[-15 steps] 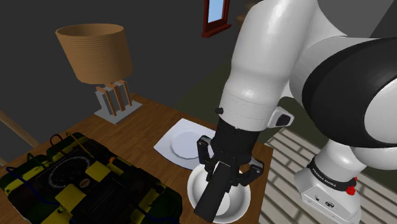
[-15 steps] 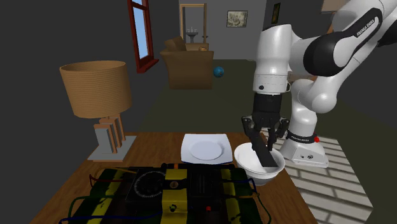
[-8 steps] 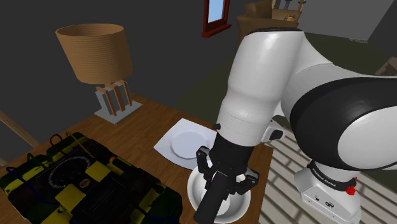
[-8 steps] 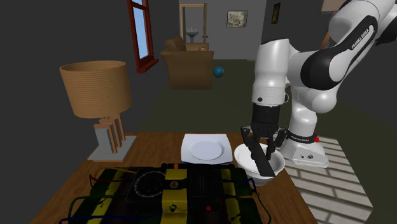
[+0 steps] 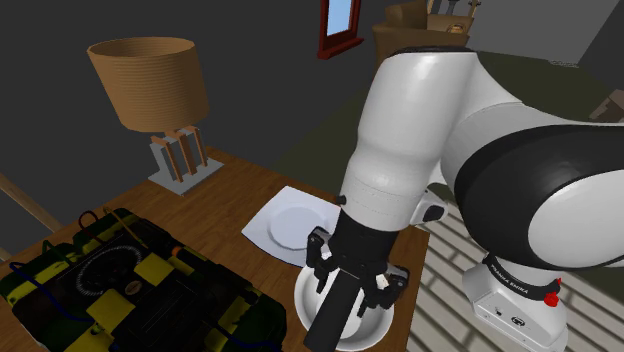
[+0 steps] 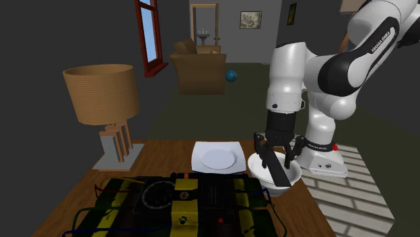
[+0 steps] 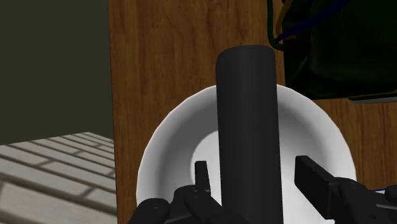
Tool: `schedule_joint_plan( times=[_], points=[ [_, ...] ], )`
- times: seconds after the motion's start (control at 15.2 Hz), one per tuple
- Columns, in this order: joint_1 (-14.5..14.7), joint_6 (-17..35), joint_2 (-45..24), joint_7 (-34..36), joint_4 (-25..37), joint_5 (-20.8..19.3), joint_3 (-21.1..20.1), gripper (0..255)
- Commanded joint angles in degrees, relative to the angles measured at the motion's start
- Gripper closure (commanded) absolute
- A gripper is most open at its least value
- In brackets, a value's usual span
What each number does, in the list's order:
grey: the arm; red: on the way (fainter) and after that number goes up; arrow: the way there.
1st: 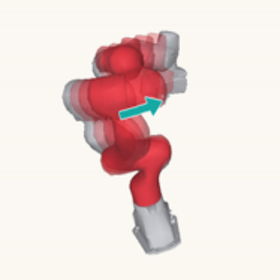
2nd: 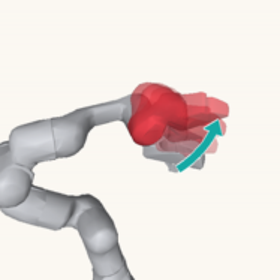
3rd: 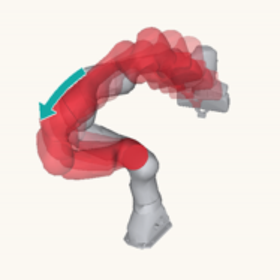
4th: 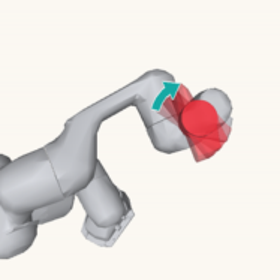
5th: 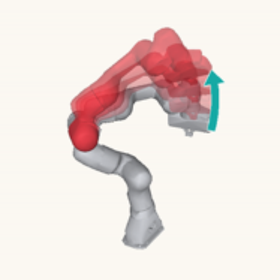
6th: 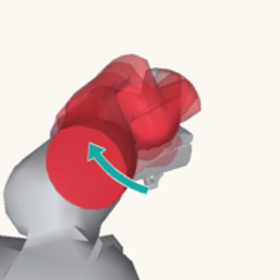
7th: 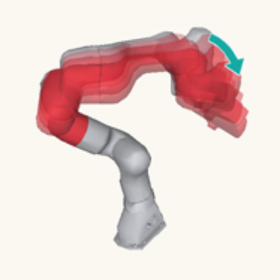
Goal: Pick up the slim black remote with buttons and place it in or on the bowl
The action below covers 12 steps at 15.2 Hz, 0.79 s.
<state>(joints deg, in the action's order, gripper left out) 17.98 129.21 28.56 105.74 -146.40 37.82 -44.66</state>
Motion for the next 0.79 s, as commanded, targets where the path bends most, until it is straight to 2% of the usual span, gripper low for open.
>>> schedule_joint_plan(
  times=[0.0,0.26,0.53,0.73],
  points=[
    [0.0,0.0,0.0,0.0,-0.1,0.0,0.0,0],
    [0.0,0.0,-0.1,0.0,-0.1,0.0,0.0,0],
    [0.6,-8.9,5.3,0.2,3.0,-1.7,4.8,0],
    [0.6,-8.9,5.3,0.2,2.9,-1.7,4.9,0]
  ],
)
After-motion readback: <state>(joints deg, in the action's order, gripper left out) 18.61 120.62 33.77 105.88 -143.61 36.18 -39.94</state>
